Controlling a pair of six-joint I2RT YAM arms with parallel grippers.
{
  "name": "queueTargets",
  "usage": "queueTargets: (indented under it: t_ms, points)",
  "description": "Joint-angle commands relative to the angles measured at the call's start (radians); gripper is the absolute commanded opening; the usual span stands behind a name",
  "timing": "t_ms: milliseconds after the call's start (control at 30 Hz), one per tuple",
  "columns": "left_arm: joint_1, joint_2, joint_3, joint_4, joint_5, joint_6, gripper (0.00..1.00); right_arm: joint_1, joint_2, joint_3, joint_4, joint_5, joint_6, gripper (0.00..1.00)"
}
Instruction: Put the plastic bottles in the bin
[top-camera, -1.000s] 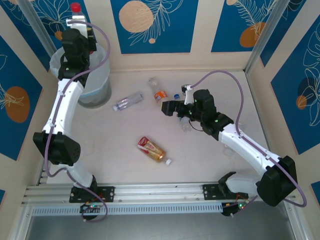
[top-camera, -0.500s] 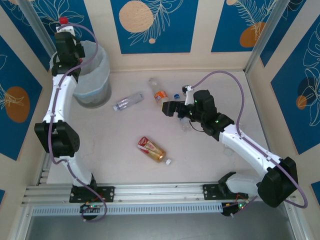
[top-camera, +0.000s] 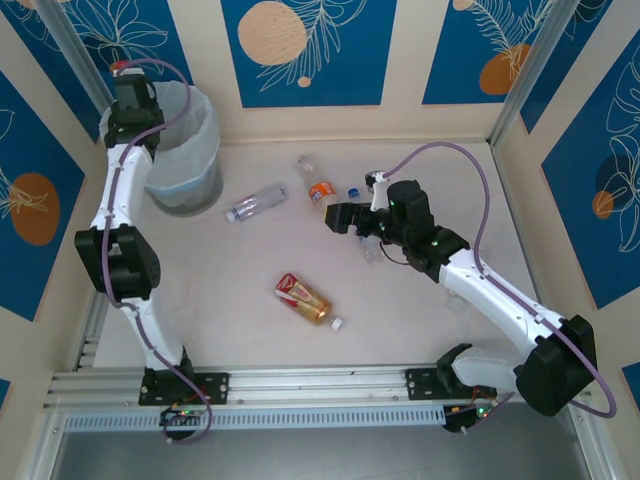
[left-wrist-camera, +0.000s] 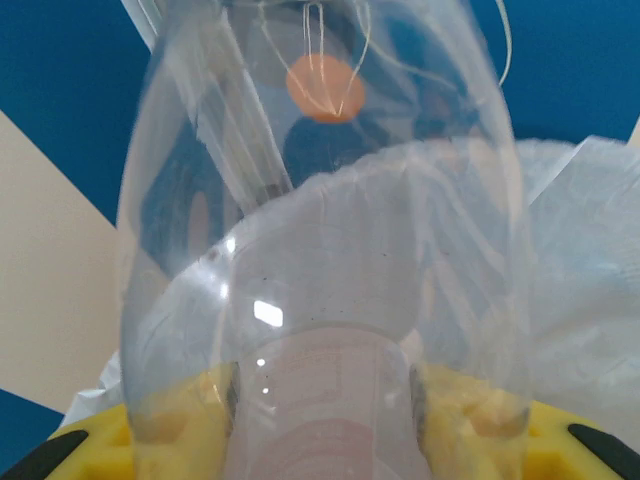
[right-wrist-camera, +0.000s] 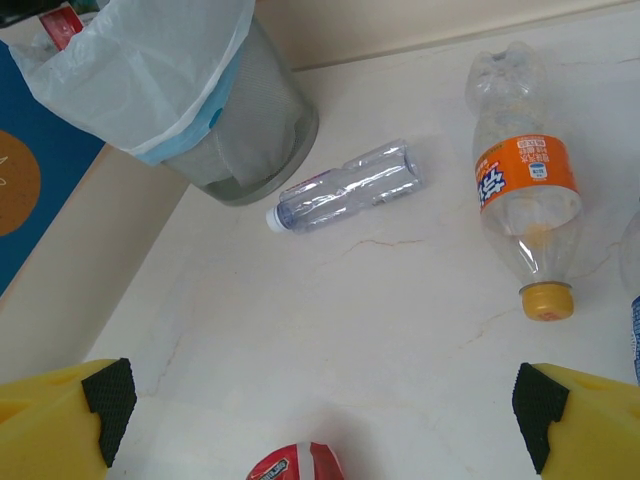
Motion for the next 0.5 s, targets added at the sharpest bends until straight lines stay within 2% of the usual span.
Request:
queueTargets:
  t_ms: [0, 267, 367, 467]
  points:
    - [0.010, 0.025, 0.042, -0.042, -0.033, 0.027, 0.36, 0.007, -0.011, 0.006, -0.013, 0.019, -0.021, 0.99]
    - [0.010, 0.072, 0.051, -0.079, -0.033, 0.015, 0.40, 0.007, -0.002, 0.020, -0.029, 0.022, -0.029, 0.99]
    - [0.009, 0.085, 0.051, -0.091, -0.051, 0.013, 0.45, 0.008, -0.002, 0.019, -0.030, 0.021, -0.027, 0.99]
    - [0.010, 0.098, 0.068, -0.112, -0.061, 0.008, 0.54, 0.008, -0.002, 0.019, -0.033, 0.024, -0.028, 0.99]
